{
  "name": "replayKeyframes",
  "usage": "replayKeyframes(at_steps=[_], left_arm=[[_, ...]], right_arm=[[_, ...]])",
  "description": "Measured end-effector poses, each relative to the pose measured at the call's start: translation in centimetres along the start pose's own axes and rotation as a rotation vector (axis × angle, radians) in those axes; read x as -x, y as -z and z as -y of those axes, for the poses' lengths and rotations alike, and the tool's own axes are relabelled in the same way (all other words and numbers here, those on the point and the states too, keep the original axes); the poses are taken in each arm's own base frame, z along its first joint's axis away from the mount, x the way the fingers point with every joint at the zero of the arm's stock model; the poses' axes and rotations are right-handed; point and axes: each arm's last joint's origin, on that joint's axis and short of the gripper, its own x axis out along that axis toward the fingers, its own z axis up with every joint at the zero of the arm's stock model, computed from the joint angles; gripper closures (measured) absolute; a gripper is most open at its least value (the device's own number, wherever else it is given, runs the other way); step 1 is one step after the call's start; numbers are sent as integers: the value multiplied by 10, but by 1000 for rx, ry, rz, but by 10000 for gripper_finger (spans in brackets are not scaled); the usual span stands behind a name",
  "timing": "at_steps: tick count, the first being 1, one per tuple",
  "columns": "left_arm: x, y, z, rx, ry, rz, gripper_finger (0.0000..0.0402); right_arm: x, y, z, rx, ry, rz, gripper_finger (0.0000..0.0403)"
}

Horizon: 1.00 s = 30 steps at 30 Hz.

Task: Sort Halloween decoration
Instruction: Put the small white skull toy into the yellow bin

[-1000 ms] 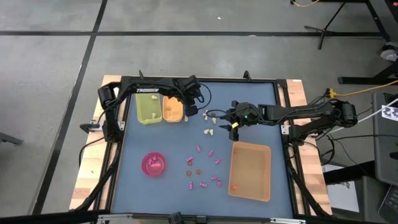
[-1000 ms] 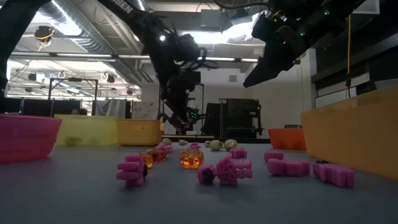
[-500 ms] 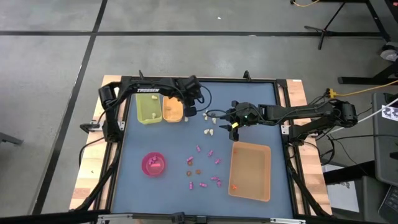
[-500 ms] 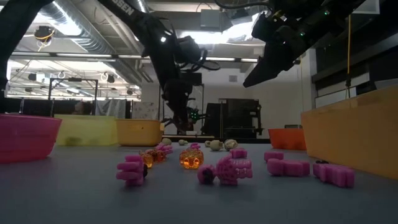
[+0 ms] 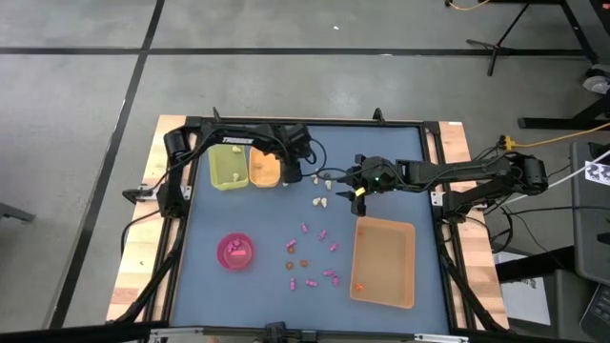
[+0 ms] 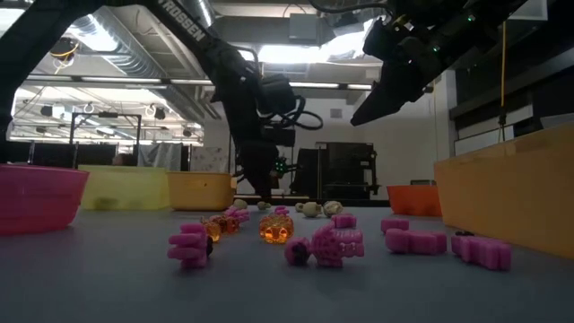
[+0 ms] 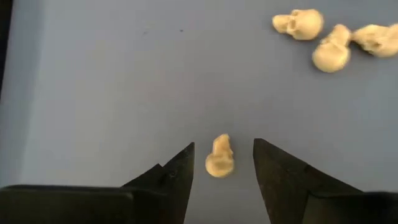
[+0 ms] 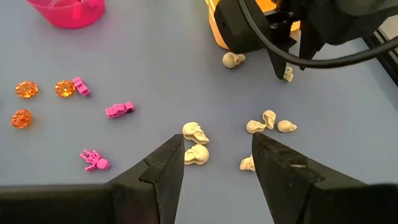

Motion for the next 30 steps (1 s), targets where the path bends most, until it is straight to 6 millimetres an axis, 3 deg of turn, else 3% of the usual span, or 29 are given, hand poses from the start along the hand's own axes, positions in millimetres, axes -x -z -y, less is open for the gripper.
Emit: replayKeyframes(at_steps=[22, 30], left_arm=[[-9, 5, -5, 44, -25, -40, 255], [-9, 6, -5, 45, -23, -51, 287]], right_arm=[[0, 0, 0, 0, -1, -1, 217], [0, 0, 0, 0, -1, -1, 217]])
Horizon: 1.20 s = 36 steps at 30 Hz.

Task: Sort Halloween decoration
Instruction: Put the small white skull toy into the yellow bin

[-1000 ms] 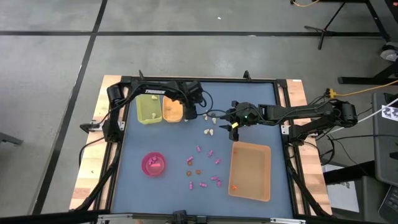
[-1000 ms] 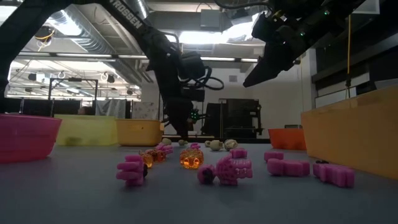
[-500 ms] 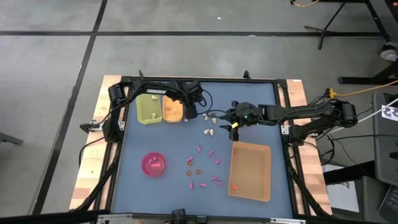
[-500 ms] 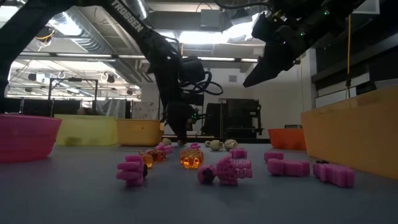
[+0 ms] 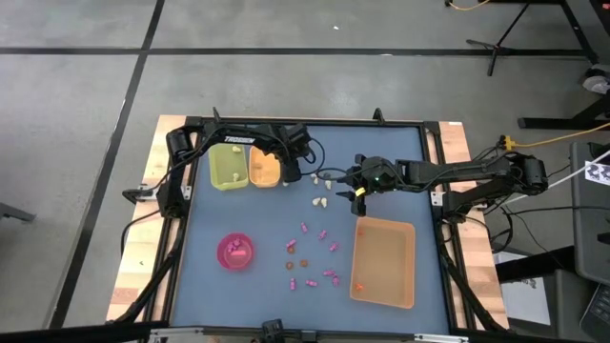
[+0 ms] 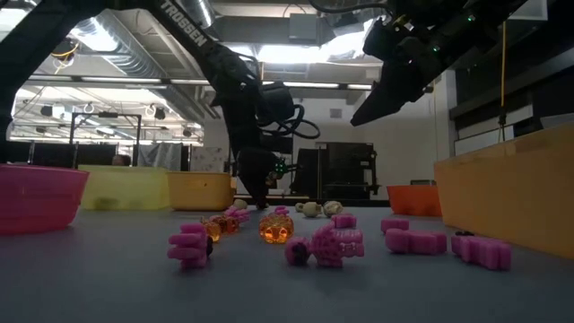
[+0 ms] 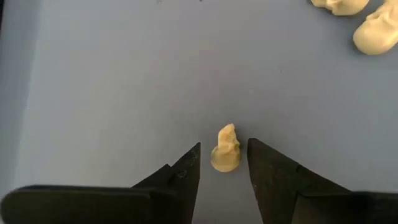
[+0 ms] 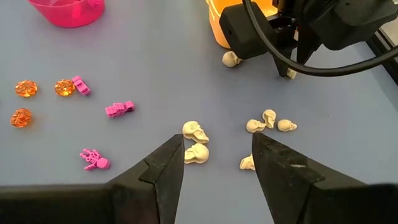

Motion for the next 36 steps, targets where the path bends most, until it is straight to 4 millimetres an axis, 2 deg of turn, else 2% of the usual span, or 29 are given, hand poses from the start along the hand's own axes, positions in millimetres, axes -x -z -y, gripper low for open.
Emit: replayKeyframes(at_steps=[13, 19, 29, 36], left_arm=[[-4, 1, 0, -6, 17, -5, 331], [-10, 2, 0, -4, 44, -14, 338], [-10, 2, 0, -3, 43, -16, 341], [-9, 3, 0, 10, 41, -17, 359]], right_arm=[[0, 0, 0, 0, 0, 0, 217], [0, 0, 0, 0, 0, -1, 217], [0, 0, 0, 0, 0, -1, 217], [0, 0, 0, 0, 0, -1, 217]])
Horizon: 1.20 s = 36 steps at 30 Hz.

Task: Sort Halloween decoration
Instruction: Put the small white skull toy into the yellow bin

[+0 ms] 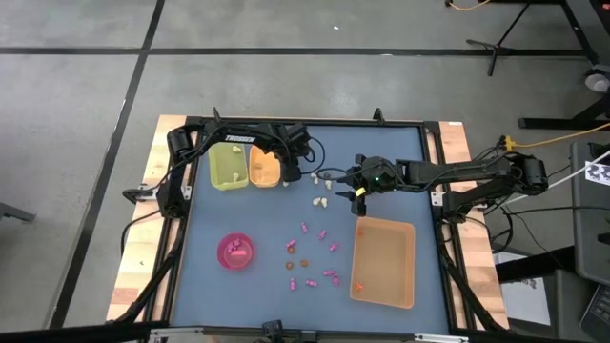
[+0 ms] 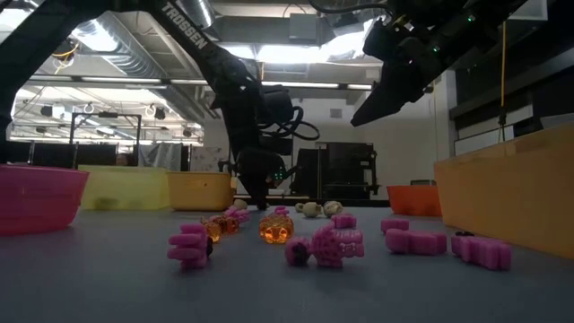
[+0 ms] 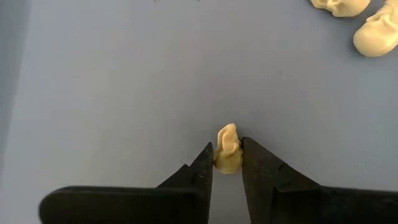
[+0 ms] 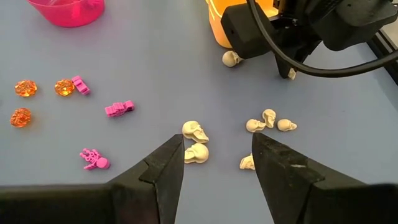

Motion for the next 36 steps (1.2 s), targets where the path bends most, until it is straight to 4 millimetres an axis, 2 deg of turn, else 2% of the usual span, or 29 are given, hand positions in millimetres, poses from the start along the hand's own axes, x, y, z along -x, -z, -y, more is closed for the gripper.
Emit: replayKeyframes(at_steps=[9, 14, 21, 25, 31, 36], left_arm=[[2, 0, 1, 14, -2, -2, 362], [12, 0, 1, 20, 3, 4, 362], [45, -2, 0, 38, -3, 56, 362], [70, -1, 1, 41, -11, 85, 362], [107, 13, 2, 41, -6, 33, 362], [121, 30, 5, 42, 17, -91, 361]], right_arm=[[0, 0, 0, 0, 0, 0, 217], [0, 0, 0, 0, 0, 1, 217], [0, 0, 0, 0, 0, 2, 217], [0, 0, 0, 0, 0, 1, 217], [0, 0, 0, 0, 0, 1, 217], [0, 0, 0, -2, 0, 3, 217]])
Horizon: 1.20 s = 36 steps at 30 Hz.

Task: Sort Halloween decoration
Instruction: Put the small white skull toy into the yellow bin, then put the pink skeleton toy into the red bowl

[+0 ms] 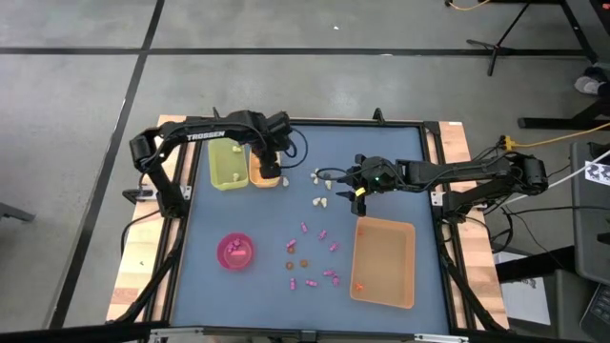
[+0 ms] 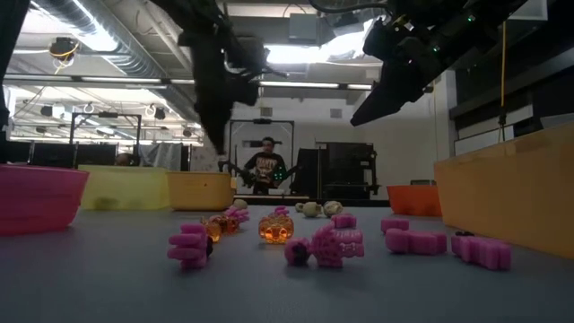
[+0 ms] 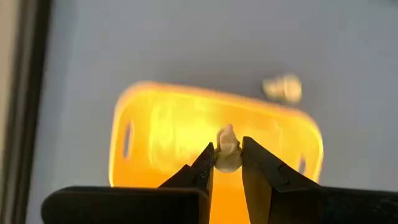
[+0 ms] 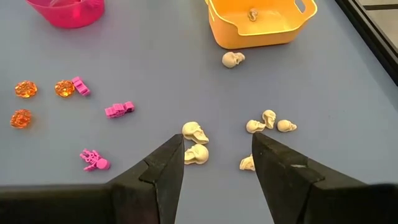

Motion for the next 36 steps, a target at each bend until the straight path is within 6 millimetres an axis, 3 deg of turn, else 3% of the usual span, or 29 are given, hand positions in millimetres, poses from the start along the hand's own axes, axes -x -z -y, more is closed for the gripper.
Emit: replayKeyframes(at_steps=[6, 11, 25, 36], left_arm=[[2, 19, 2, 23, -7, -201, 349], [1, 17, 0, 18, -77, -194, 337], [0, 13, 3, 21, -68, -151, 270], [2, -13, 44, -85, 76, 92, 265]], right_arm=[[0, 0, 0, -1, 0, 1, 217], [0, 0, 0, -1, 0, 2, 217], [0, 0, 0, -2, 0, 1, 217], [0, 0, 0, -1, 0, 1, 217]])
